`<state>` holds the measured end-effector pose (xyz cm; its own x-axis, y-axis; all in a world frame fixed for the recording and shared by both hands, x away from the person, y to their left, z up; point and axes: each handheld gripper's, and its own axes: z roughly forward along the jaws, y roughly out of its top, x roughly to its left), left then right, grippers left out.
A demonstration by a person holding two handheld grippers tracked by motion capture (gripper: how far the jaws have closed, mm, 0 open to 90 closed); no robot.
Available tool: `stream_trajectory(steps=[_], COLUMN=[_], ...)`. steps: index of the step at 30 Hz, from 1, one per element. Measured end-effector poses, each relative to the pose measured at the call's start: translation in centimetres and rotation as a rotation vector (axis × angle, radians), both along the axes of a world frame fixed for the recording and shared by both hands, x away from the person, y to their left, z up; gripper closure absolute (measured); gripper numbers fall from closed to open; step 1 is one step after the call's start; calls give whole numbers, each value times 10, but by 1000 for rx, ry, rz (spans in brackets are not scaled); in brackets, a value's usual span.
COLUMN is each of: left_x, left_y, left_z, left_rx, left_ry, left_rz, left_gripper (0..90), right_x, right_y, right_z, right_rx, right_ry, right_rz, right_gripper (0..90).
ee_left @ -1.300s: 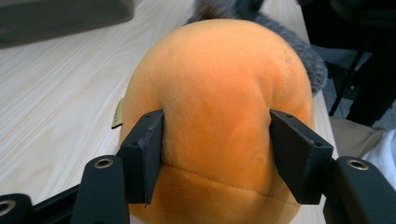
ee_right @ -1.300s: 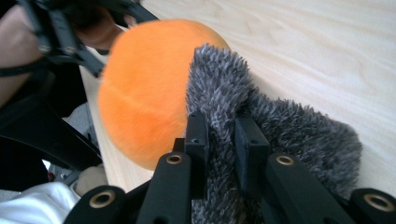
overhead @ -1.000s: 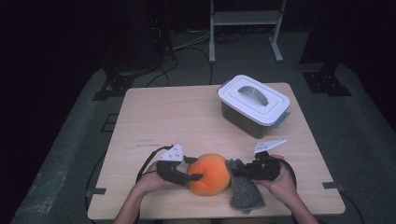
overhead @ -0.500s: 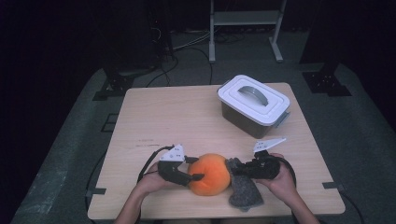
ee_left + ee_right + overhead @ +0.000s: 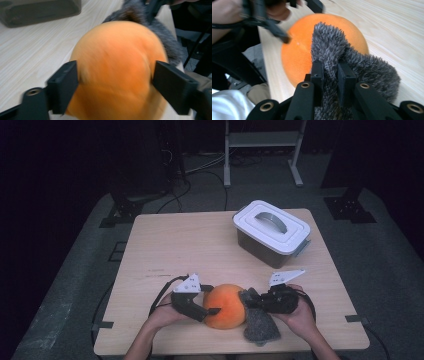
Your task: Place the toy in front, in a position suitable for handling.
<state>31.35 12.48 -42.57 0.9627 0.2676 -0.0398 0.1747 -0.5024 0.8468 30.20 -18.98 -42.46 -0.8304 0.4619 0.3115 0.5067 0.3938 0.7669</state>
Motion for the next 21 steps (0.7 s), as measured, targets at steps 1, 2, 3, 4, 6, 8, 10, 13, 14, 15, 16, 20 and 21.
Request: stream_trajectory(steps=[1,2,3,4,6,8,10,13,14,15,16,20,21], left_x=[0,-1,0,0,0,0,-2,-5,-6,-7,-8,-9,-8], left_y=[1,1,1,1,0,-2,-5,-16,-19,-23,-24,-23,-23], left_z=[1,1,-1,-3,-8,-8,-5,-6,-6,-7,-7,-7,-7], left_rx=[-2,2,20,34,58,53,45,45,44,46,54,52,51], left_ry=[2,9,13,14,25,7,-18,-41,-43,-44,-50,-47,-39], left_rz=[1,1,3,6,0,5,13,13,13,13,13,19,23], left_gripper=[169,153,147,147,169,236,307,346,347,347,340,344,344], right_x=[1,2,3,5,6,4,-2,-8,-10,-10,-10,-3,-2], right_y=[-3,-5,-8,-11,-13,-13,-12,-4,0,3,6,-3,-6], right_z=[-2,-3,-4,-5,-4,1,16,28,28,26,22,15,14], right_rx=[-5,-2,2,7,-10,-16,31,50,40,22,1,0,-7], right_ry=[6,13,21,29,25,-2,-46,-100,-107,-112,-104,-67,-65], right_rz=[-10,-16,-22,-30,-44,-56,-48,-23,-13,-5,2,2,-11], right_gripper=[766,766,766,766,767,767,768,768,768,767,767,769,770])
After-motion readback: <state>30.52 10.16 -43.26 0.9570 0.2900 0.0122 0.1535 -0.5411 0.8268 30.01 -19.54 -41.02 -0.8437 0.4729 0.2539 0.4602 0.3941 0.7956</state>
